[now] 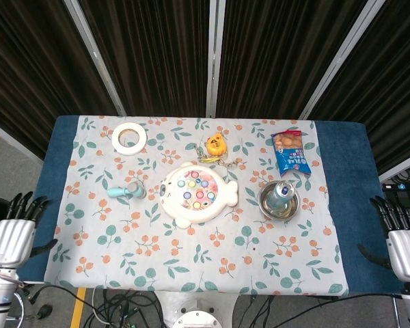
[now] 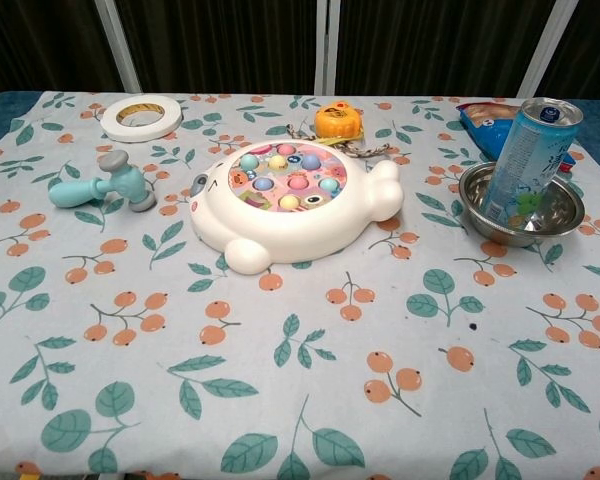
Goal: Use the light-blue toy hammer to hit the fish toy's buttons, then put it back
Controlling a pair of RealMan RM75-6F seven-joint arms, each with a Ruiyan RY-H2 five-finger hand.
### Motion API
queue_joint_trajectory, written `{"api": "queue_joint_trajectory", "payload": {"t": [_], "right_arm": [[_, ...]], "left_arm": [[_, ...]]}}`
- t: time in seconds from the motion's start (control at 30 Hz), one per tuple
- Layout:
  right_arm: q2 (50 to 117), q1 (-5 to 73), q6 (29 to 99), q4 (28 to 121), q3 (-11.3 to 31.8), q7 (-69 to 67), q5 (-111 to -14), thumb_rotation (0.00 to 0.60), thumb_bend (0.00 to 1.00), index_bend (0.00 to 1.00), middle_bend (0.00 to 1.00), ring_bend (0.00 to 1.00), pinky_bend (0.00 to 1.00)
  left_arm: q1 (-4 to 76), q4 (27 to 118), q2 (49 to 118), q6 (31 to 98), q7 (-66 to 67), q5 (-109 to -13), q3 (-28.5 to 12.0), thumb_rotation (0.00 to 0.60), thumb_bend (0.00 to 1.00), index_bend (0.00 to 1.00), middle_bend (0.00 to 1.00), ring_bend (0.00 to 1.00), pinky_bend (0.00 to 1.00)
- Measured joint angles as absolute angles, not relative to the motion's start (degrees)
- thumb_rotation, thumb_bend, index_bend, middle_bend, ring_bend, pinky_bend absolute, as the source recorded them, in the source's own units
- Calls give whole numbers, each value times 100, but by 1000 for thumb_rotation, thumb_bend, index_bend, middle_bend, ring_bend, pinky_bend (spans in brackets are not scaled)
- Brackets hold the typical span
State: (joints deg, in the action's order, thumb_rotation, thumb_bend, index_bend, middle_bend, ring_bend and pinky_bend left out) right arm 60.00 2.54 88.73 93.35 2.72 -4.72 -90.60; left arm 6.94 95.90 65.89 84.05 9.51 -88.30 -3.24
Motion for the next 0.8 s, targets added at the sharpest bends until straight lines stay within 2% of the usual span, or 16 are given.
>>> {"api": "queue_joint_trajectory", "payload": {"t": [0.13, 0.37, 0.47, 0.6, 0.8], "right_arm": [[5983, 278, 8853, 9388, 255, -405, -9126, 600, 77, 0, 76, 0, 0], [5948, 247, 8883, 9498, 228, -271, -9141, 600, 77, 0, 76, 0, 0], [5934, 224, 8896, 9554, 221, -204, -9118, 600, 77, 0, 76, 0, 0], [5921, 211, 8887, 9615, 228, -134, -9062, 600, 76, 0, 76, 0, 0], [5940, 245, 8788, 9644, 238, -96, -9008, 600, 77, 0, 76, 0, 0]], "left_arm": [[1121, 9577, 6564, 7894, 590, -8859, -470, 600, 42, 238, 179, 39, 24], [2001, 9366, 6662, 6571, -245, -8554, -756, 600, 109, 240, 242, 114, 118], [2388, 9115, 6813, 6058, -700, -8352, -886, 600, 151, 245, 263, 115, 133], [2848, 8645, 7066, 5360, -1108, -8041, -1005, 600, 158, 246, 258, 115, 139], [3303, 7864, 7523, 4711, -1331, -7540, -1092, 600, 212, 302, 267, 115, 167]]}}
